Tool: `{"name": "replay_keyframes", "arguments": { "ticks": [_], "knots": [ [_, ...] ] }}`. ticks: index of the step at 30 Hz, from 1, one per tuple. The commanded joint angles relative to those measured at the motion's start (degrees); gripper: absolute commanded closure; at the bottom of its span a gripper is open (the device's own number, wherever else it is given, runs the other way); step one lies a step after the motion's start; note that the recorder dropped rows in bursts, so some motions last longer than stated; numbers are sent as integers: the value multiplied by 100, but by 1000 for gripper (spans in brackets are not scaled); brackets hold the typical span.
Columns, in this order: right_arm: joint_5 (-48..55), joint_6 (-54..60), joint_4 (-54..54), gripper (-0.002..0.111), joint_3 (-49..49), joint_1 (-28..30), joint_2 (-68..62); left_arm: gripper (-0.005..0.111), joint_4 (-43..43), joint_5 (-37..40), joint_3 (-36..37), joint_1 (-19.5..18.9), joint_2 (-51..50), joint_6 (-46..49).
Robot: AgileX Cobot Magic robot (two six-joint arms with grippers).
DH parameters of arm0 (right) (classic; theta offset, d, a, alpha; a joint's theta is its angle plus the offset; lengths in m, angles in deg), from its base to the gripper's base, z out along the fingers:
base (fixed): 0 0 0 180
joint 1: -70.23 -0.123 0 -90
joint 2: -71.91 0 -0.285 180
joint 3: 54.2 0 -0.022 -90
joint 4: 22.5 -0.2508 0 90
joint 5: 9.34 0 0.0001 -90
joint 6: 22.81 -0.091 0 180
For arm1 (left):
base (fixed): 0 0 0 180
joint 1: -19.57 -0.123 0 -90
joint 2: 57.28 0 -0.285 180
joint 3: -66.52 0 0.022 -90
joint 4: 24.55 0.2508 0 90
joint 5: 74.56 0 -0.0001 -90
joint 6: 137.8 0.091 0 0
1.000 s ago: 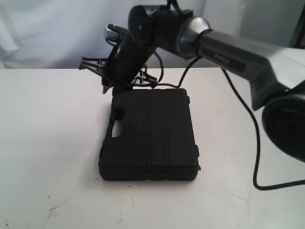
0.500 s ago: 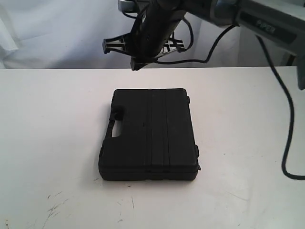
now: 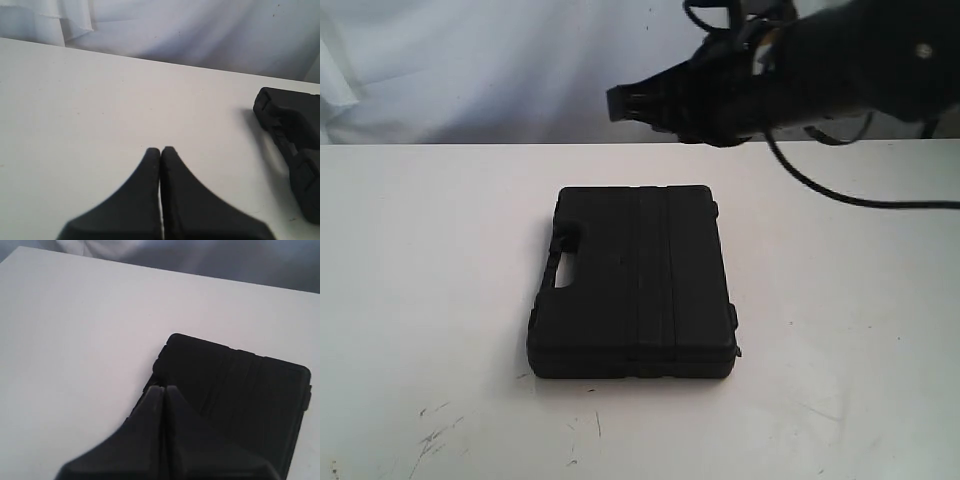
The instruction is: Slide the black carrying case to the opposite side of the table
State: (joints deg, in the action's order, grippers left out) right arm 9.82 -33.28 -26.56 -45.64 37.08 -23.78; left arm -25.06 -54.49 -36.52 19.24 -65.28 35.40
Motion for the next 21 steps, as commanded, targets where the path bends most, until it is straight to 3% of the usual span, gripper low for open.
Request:
{"name": "replay_keyframes", "arguments": {
  "ticks": [1, 17, 21],
  "knots": [
    [160, 63, 51, 108, 926, -8, 1224, 107, -2, -14, 26, 33, 21, -7],
    [1521, 92, 976, 108, 1036, 39, 2838, 107, -2, -14, 26, 33, 21, -22],
    [1137, -3, 813, 108, 1709, 639, 3412, 107, -2, -14, 26, 33, 21, -5]
  ]
}}
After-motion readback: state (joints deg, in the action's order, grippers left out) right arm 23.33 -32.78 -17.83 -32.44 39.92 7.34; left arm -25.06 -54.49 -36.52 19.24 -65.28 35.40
